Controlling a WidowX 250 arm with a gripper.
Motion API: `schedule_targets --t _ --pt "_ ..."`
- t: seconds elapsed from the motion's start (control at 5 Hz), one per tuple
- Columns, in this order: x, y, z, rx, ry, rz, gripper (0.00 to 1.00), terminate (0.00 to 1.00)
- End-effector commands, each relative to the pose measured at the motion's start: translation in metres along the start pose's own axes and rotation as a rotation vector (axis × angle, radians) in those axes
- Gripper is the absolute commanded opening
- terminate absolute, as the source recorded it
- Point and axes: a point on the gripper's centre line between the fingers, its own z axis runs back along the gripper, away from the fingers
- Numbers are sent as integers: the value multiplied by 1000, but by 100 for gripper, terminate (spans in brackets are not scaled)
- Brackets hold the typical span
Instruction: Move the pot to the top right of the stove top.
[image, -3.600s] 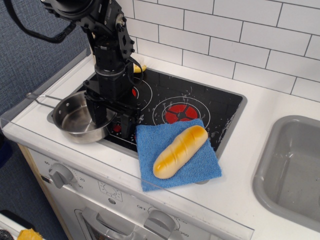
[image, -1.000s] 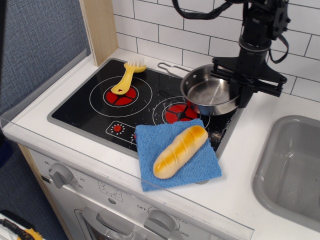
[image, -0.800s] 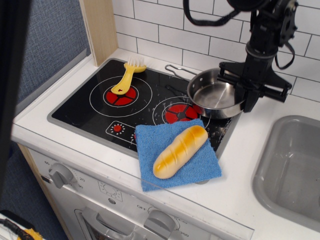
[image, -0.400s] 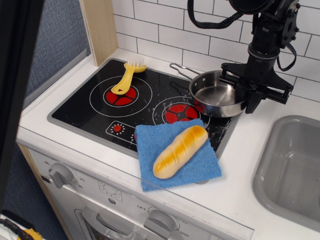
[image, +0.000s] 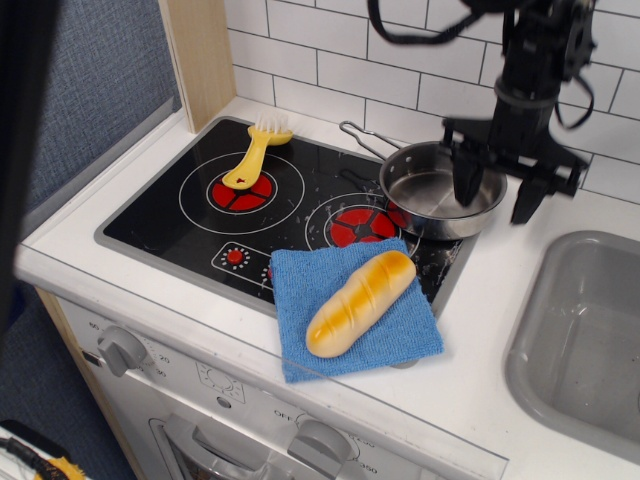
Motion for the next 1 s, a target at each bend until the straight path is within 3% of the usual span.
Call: schedule_targets --t 0.0,0.2,0.4,0.6,0.8 --pt "3 13 90 -75 -128 -12 100 0" --pt "-9 20 91 -93 -84 -22 100 0" --pt "-20 29 88 -57 -62 -45 100 0" --pt "-20 29 88 -57 -62 -45 100 0" --pt "-20 29 88 -57 -62 -45 100 100"
